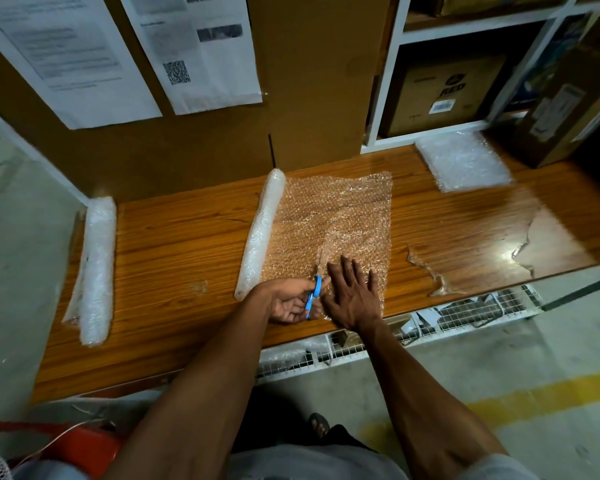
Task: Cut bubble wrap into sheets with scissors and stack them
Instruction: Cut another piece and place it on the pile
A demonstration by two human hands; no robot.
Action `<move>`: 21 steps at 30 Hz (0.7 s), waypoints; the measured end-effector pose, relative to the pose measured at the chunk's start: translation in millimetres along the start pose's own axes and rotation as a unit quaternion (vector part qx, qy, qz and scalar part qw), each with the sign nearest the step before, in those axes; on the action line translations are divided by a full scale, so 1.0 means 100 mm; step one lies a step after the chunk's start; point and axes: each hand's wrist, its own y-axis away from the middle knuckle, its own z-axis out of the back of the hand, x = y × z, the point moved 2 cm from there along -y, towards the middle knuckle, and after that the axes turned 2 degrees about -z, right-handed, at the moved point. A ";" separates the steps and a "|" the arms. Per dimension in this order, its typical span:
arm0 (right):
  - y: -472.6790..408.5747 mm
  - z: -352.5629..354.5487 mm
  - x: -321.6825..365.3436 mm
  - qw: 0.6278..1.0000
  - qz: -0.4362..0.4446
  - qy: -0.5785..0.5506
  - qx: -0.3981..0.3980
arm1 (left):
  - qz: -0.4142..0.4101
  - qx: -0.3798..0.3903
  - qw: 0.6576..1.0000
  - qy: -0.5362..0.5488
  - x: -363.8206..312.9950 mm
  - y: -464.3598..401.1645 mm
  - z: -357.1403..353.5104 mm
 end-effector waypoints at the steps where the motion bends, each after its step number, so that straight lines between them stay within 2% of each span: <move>1: -0.01 0.00 0.00 1.000 -0.002 0.000 0.001 | 0.000 0.000 1.000 0.000 -0.02 0.00 -0.01; 8: -0.01 0.10 0.01 0.999 -0.011 -0.016 -0.043 | -0.027 -0.002 0.999 0.026 -0.07 -0.11 -0.01; 16: -0.13 0.03 -0.13 0.999 -0.024 0.014 -0.020 | -0.040 -0.037 0.998 0.038 0.00 -0.27 0.05; 21: -0.12 0.05 -0.11 0.999 -0.027 0.006 -0.028 | -0.022 -0.019 0.998 0.058 0.02 -0.31 0.09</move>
